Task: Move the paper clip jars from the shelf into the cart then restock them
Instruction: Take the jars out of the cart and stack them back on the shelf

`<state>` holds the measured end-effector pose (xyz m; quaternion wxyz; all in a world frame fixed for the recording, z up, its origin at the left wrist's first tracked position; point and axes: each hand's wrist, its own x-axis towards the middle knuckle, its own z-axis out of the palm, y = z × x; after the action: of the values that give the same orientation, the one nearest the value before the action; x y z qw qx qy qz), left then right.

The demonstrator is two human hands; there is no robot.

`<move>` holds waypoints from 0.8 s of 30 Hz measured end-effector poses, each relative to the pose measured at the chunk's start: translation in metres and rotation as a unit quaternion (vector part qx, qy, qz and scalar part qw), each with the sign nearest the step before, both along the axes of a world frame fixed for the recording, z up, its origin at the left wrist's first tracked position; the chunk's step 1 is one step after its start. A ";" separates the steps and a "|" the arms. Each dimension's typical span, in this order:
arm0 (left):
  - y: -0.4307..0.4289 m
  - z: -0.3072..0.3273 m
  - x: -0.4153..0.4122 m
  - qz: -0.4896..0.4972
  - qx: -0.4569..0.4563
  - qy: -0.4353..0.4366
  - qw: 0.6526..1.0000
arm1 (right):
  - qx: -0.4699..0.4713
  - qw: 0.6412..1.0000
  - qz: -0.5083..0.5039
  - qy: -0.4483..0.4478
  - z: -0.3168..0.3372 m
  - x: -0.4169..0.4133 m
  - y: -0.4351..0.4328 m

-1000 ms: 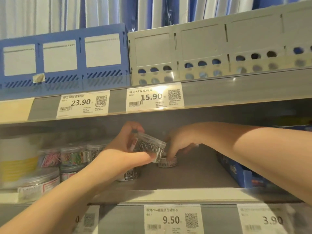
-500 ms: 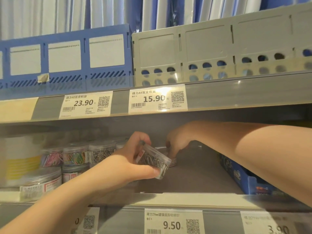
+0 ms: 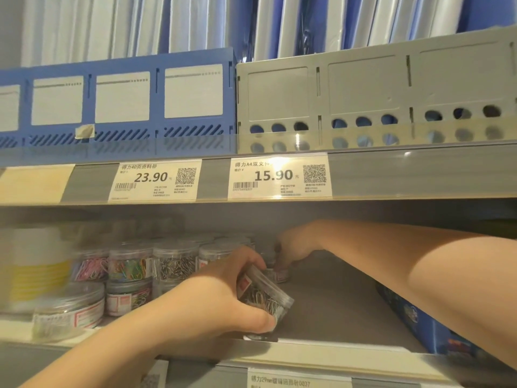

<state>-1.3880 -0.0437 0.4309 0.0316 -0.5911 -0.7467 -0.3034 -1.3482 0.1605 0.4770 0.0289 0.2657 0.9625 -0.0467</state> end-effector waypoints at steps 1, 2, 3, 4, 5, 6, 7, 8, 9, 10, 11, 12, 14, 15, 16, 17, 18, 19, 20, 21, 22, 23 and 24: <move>0.000 0.000 0.000 0.004 -0.003 0.003 1.000 | -0.011 1.000 -0.003 0.007 -0.002 -0.002 0.002; 0.000 0.000 0.001 0.009 -0.007 0.004 1.000 | -0.014 1.000 -0.005 0.017 -0.004 -0.003 0.003; -0.001 0.000 0.001 0.018 -0.012 0.006 1.000 | -0.022 0.999 -0.008 0.024 -0.005 -0.003 0.003; -0.001 -0.001 0.002 0.027 -0.017 0.011 0.999 | -0.028 0.999 -0.012 0.034 -0.005 -0.003 0.003; -0.001 -0.001 0.003 0.037 -0.024 0.018 0.999 | -0.037 0.998 -0.016 0.043 -0.006 -0.003 0.004; -0.001 -0.001 0.003 0.044 -0.030 0.025 0.998 | -0.047 0.998 -0.019 0.048 -0.006 -0.003 0.003; -0.001 -0.001 0.004 0.048 -0.034 0.030 0.998 | -0.058 0.997 -0.020 0.053 -0.006 -0.003 0.004; 0.000 -0.002 0.004 0.050 -0.037 0.032 0.998 | -0.066 0.996 -0.021 0.057 -0.007 -0.003 0.004; -0.001 -0.001 0.004 0.052 -0.039 0.030 0.997 | -0.074 0.995 -0.021 0.062 -0.007 -0.003 0.004; -0.001 -0.001 0.005 0.053 -0.041 0.027 0.997 | -0.080 0.994 -0.023 0.066 -0.007 -0.004 0.005; -0.001 -0.001 0.005 0.053 -0.042 0.025 0.997 | -0.086 0.994 -0.025 0.071 -0.008 -0.004 0.006; -0.001 -0.001 0.005 0.053 -0.042 0.025 0.997 | -0.089 0.993 -0.026 0.075 -0.008 -0.004 0.006; 0.000 -0.002 0.005 0.052 -0.044 0.030 0.997 | -0.087 0.993 -0.026 0.080 -0.009 -0.005 0.006; 0.001 -0.002 0.005 0.050 -0.047 0.033 0.997 | -0.086 0.993 -0.025 0.079 -0.009 -0.004 0.007; 0.001 -0.002 0.004 0.047 -0.051 0.035 0.997 | -0.080 0.994 -0.024 0.074 -0.009 -0.003 0.005; 0.002 -0.002 0.004 0.044 -0.055 0.035 0.997 | -0.067 0.995 -0.021 0.070 -0.008 0.000 0.002; 0.002 -0.002 0.003 0.041 -0.058 0.034 0.997 | -0.041 0.997 -0.017 0.061 -0.006 0.003 -0.002; 0.002 -0.002 0.004 0.039 -0.059 0.031 0.997 | -0.002 0.999 -0.011 0.050 -0.004 0.007 -0.006; 0.002 -0.002 0.004 0.037 -0.059 0.029 0.997 | 0.035 0.998 -0.006 0.042 -0.002 0.012 -0.011; 0.001 -0.002 0.004 0.035 -0.057 0.030 0.997 | 0.058 0.997 0.003 0.042 0.000 0.018 -0.016; 0.001 -0.002 0.003 0.035 -0.057 0.031 0.997 | 0.061 0.997 0.013 0.049 0.002 0.026 -0.022; 0.001 -0.002 0.004 0.036 -0.057 0.031 0.997 | 0.051 0.997 0.026 0.061 0.004 0.035 -0.029; 0.001 -0.002 0.004 0.035 -0.058 0.030 0.997 | 0.034 0.996 0.041 0.077 0.006 0.043 -0.036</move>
<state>-1.3843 -0.0426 0.4292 0.0306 -0.5740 -0.7822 -0.2401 -1.3048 0.1243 0.4834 -0.0529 0.2220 0.9731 -0.0331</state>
